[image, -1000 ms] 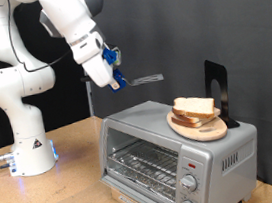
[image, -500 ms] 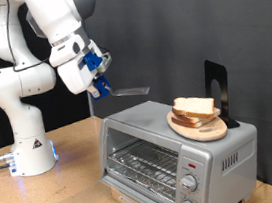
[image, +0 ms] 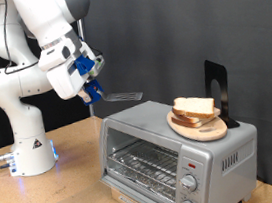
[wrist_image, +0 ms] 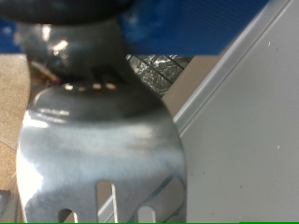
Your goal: Make a piece of toast with the oven
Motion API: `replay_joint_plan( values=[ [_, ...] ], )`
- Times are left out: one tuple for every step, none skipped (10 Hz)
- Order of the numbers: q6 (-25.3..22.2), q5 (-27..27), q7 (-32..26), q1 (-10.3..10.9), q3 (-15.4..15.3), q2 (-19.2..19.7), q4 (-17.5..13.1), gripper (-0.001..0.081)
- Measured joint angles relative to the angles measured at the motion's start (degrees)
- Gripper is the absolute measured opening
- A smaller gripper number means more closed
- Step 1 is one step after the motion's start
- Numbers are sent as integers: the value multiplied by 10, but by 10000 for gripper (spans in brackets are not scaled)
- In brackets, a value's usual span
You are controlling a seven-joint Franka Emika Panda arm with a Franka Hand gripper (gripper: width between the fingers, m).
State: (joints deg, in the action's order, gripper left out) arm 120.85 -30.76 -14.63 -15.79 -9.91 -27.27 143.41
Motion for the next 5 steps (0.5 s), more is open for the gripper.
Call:
replay_joint_plan(
  values=[
    [-6, 0, -27, 0, 4, 2, -2, 391],
    [-15, -1, -57, 1, 9, 2, -3, 391],
    [-14, -1, -45, 1, 8, 2, -2, 391],
    [-31, 17, -32, 0, 5, 2, -5, 391],
    [-57, 42, -4, 0, -2, 2, -13, 391]
  ],
)
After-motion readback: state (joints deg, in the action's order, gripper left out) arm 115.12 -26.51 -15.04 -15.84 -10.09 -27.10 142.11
